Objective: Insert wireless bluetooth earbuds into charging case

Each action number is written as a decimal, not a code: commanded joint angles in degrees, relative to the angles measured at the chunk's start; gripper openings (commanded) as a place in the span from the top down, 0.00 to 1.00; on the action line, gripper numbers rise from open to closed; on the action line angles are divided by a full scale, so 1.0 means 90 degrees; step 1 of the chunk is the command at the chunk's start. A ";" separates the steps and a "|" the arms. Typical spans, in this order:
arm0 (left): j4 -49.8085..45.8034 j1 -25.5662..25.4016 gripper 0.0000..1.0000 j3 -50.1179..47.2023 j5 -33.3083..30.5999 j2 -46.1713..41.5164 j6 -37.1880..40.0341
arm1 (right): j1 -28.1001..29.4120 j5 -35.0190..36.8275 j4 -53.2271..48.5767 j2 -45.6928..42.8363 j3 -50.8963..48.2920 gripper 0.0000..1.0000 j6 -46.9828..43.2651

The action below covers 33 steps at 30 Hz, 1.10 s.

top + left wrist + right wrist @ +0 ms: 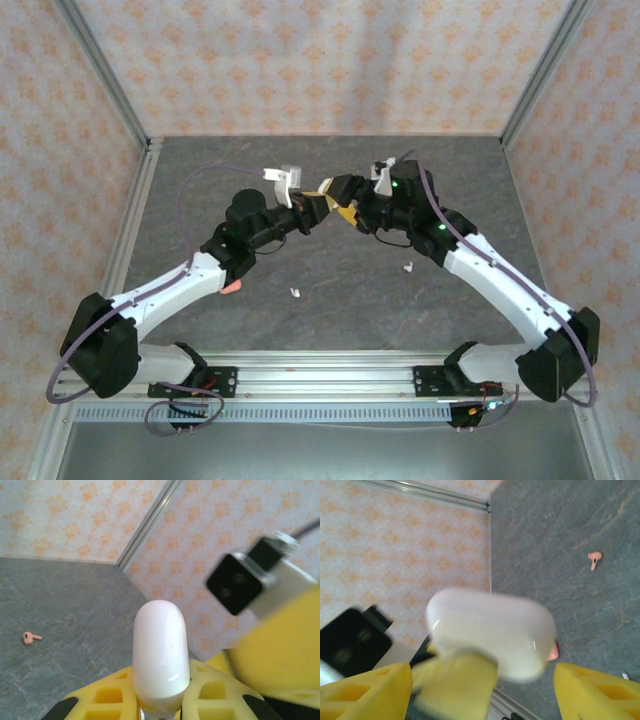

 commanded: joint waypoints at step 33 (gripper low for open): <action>-0.0043 0.0338 1.00 0.1329 0.1289 -0.0196 -0.2301 | -0.0512 -0.1268 0.5313 0.0037 -0.1238 0.61 0.0730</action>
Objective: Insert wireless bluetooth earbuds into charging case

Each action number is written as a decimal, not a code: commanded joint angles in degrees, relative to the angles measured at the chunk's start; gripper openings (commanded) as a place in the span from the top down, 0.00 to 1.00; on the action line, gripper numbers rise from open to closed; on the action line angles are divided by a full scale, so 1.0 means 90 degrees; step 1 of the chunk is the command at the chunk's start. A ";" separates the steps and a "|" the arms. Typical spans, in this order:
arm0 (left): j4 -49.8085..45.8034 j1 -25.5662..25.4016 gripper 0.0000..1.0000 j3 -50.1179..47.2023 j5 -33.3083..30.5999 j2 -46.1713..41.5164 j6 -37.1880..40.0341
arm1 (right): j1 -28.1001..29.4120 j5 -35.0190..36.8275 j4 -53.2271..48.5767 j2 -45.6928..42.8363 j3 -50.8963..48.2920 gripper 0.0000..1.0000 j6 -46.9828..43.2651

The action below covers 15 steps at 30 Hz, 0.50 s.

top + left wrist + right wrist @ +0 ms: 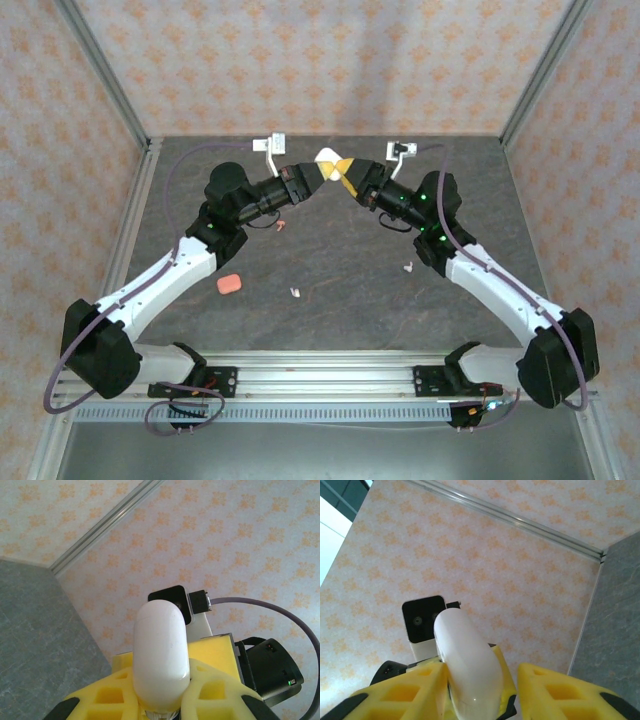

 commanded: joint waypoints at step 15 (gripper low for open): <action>-0.2140 0.0140 0.52 0.0274 0.0053 -0.0714 0.1220 | 0.0003 -0.0356 -0.0064 0.0006 -0.0011 0.90 -0.0963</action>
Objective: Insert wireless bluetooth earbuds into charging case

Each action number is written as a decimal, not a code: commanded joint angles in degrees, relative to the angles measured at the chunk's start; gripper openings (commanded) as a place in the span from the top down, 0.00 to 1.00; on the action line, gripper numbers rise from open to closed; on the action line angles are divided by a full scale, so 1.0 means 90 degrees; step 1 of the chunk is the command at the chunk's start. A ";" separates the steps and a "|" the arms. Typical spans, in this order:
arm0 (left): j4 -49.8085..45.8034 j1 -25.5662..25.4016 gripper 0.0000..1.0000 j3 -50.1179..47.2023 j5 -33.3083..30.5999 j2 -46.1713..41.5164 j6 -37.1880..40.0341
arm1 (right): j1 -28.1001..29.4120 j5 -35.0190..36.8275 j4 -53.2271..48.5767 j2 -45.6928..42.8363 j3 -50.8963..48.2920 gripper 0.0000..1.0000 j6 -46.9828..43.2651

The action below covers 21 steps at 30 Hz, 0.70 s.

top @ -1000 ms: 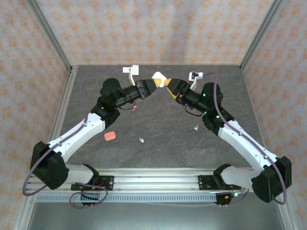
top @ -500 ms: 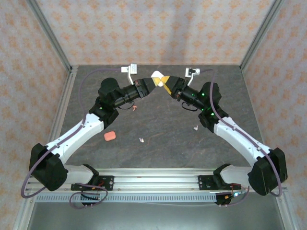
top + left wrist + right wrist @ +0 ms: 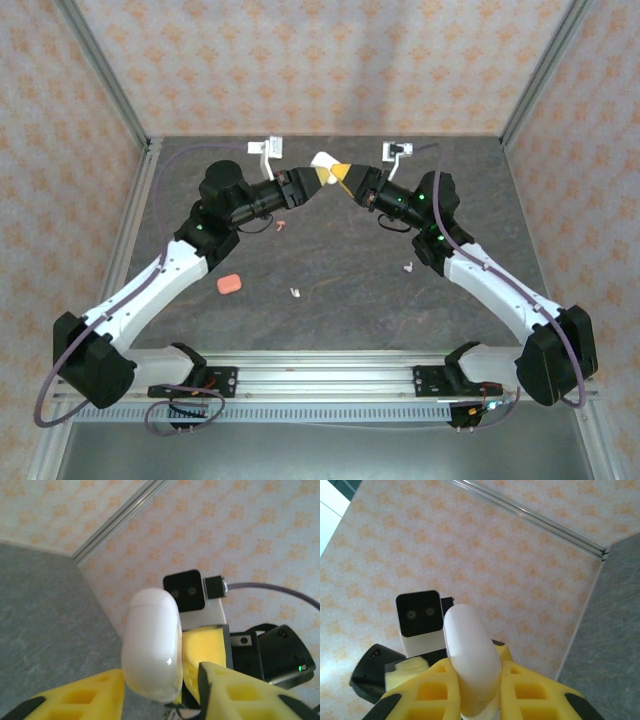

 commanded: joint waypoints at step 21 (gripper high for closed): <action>-0.2054 0.0644 0.29 -0.0251 0.1105 -0.1251 0.3191 | 0.0005 -0.1150 -0.2142 -0.0547 0.0551 0.90 -0.3117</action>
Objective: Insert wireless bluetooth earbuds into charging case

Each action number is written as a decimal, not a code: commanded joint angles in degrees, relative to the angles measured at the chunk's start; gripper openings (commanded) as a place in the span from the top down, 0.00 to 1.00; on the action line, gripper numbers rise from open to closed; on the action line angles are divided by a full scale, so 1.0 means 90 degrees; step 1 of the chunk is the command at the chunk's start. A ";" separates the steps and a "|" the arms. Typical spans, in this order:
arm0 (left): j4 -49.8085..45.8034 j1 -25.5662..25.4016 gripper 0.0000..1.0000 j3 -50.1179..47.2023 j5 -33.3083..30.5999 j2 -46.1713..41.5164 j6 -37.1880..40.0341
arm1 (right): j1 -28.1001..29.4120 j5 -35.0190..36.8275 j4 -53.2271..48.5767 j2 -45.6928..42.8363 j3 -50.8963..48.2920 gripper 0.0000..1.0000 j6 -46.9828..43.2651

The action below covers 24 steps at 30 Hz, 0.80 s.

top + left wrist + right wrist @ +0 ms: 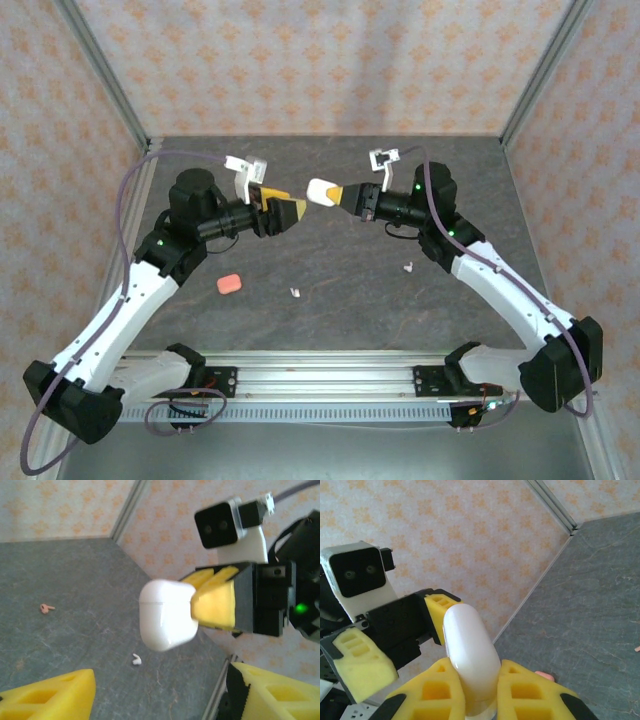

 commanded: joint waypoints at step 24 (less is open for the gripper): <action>0.2595 0.0015 0.66 -0.0282 0.1719 0.1002 -0.1685 | 0.0018 -0.0620 0.0675 0.0003 -0.0052 0.90 -0.0032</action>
